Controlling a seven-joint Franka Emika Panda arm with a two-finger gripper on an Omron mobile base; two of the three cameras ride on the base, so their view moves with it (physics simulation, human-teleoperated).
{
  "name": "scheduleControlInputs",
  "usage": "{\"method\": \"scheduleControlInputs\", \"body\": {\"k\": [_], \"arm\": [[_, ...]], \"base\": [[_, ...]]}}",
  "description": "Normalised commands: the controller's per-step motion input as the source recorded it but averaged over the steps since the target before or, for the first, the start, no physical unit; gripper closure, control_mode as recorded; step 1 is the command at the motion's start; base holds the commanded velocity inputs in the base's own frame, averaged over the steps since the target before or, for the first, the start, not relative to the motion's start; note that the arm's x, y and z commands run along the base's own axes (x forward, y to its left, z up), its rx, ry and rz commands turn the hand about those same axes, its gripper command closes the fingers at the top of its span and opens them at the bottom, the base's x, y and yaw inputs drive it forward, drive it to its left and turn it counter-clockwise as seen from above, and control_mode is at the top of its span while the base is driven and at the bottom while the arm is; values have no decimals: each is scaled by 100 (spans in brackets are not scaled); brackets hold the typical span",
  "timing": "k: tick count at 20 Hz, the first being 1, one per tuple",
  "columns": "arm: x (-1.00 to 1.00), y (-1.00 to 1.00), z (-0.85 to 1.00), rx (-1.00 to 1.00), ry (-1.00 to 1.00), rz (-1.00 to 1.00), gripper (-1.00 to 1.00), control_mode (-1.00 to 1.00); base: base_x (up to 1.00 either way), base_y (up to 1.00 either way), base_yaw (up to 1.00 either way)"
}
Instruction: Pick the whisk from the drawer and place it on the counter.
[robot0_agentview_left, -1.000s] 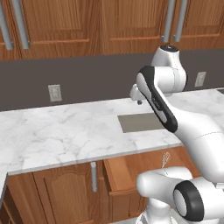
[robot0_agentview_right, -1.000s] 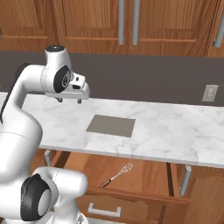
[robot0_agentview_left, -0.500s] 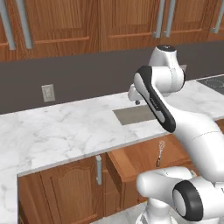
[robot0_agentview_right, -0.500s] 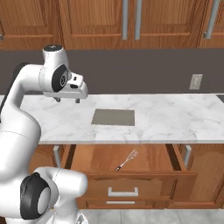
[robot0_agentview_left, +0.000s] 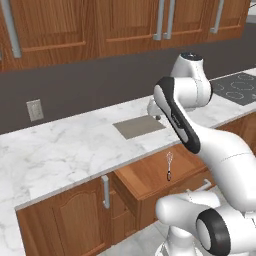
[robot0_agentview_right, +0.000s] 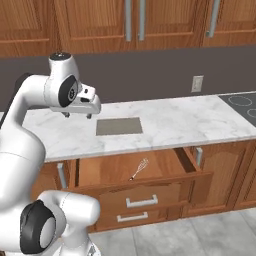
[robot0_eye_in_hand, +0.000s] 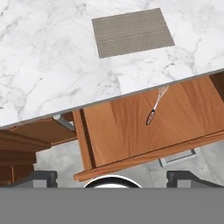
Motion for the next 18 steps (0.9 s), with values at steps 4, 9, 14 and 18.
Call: {"method": "scheduleControlInputs", "body": {"k": [4, 9, 14, 18], "arm": [[0, 0, 0, 0, 0, 0, -100, 100], [0, 0, 0, 0, 0, 0, -100, 100], [0, 0, 0, 0, 0, 0, -100, 100], [0, 16, 0, 0, -4, -9, -100, -100]], "base": [[0, 69, -44], [0, 62, -43], [0, 76, -45], [5, 61, -28]]}}
